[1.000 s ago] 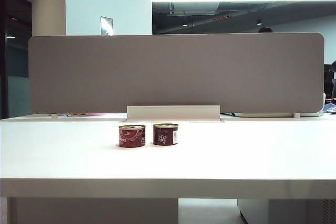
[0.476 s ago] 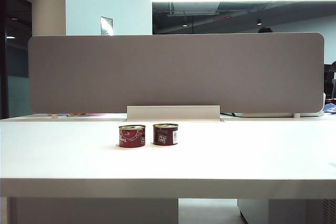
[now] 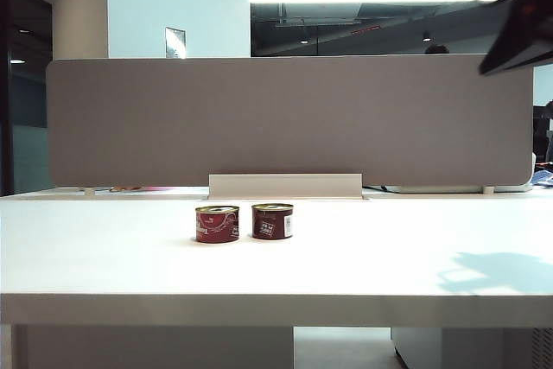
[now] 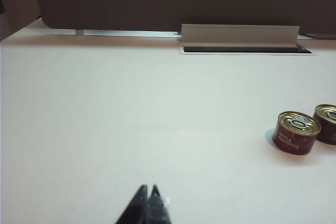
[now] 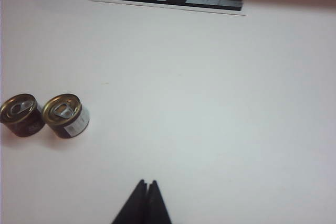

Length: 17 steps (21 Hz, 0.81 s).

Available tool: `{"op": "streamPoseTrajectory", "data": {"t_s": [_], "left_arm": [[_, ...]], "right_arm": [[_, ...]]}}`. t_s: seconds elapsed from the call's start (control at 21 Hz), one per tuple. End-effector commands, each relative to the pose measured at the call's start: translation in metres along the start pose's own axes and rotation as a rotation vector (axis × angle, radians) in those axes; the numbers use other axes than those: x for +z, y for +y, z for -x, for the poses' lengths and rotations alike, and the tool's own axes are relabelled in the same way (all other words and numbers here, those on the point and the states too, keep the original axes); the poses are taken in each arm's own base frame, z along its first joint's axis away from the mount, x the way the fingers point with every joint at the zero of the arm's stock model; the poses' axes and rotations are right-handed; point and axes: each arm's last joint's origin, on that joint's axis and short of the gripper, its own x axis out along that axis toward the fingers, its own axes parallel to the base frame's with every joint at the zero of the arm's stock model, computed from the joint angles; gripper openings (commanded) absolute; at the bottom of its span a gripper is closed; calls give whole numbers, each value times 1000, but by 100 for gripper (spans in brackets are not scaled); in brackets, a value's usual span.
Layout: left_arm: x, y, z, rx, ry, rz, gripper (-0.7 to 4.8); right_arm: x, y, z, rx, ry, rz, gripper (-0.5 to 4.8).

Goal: Stack a can of tomatoes on the right onto the can of tomatoes on the left.

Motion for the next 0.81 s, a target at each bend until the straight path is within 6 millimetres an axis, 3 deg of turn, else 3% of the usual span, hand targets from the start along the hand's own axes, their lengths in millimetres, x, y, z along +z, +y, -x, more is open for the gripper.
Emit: {"op": "streamPoseTrajectory", "data": {"t_s": [0.05,0.38,0.57,0.81], "left_arm": [[2,0,0,1,-15,-2,-6],[2,0,0,1,-15,-2,-5],[2,0,0,4,-15,-2,-6],[2,0,0,3,-15,-2,-6]], "right_arm": [[13,-2,-18,22,-25,9,-1],[20,0,-47,129,-22,15,-1],[27,23,-84,217,29,45,-1],[32,43,-113,276,51,119,-1]]}}
